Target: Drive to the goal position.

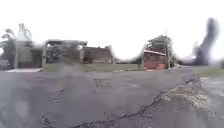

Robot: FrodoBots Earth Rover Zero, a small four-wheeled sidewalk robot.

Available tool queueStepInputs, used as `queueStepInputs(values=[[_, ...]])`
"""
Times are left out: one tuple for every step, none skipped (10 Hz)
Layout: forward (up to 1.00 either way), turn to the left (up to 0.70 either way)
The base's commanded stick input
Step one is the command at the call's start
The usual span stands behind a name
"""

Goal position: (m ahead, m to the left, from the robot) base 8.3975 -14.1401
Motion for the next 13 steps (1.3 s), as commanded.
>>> queueStepInputs(values=[[0.70, -0.07], [0.70, -0.35], [0.70, -0.35], [0.70, -0.35], [0.70, -0.35], [0.70, -0.35], [0.70, -0.35], [0.70, -0.35], [0.70, -0.35], [0.70, -0.35], [0.70, -0.35], [0.70, -0.35], [0.70, -0.22]])
